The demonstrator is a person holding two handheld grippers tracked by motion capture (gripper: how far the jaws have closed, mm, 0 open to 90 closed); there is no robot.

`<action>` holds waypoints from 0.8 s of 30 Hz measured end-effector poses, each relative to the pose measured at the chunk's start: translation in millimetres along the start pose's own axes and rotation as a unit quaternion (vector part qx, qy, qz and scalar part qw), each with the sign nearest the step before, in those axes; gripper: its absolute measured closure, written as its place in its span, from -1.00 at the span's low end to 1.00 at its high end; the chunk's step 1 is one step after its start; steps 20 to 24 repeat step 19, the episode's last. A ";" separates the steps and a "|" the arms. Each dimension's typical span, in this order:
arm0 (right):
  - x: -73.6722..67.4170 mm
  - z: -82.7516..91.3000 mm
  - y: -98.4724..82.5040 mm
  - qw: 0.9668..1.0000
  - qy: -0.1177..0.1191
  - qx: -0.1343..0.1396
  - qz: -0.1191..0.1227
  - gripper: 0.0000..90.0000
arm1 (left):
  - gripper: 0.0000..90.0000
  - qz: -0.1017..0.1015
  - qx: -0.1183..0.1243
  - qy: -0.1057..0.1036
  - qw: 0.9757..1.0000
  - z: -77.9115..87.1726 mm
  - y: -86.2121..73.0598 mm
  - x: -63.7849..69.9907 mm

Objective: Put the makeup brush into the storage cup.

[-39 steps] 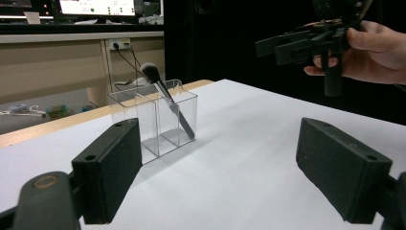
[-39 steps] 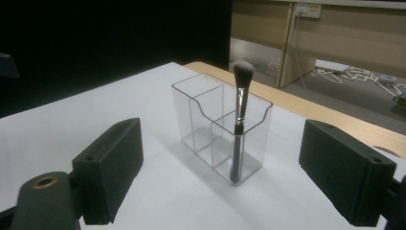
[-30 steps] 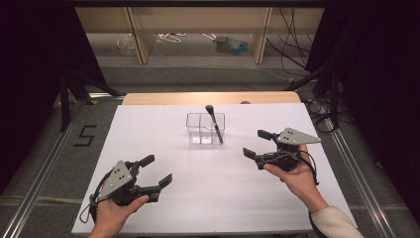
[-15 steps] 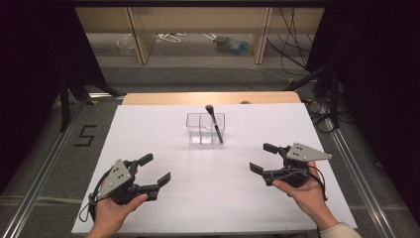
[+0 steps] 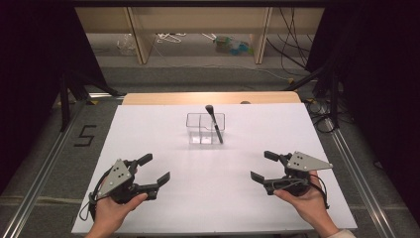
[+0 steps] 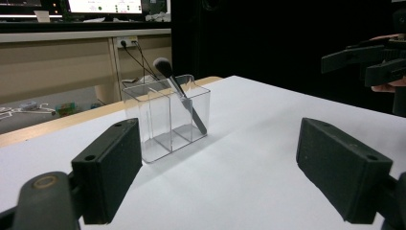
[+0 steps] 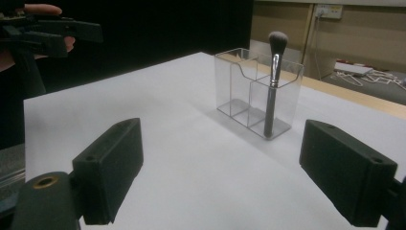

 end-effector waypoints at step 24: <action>11.5 1.1 -5.4 1.000 -0.016 0.000 0.005 -0.65 | -0.65 -0.005 -0.017 -0.006 1.000 -4.2 -8.4 0.8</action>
Point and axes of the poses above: each handheld gripper's, and its own axes: z roughly backward along the jaws, y roughly out of its top, x roughly to its right, the point moved 9 cm from there along -z, roughly forward along the jaws, and after that the axes turned 4 degrees about -y, right-handed, at the moved point
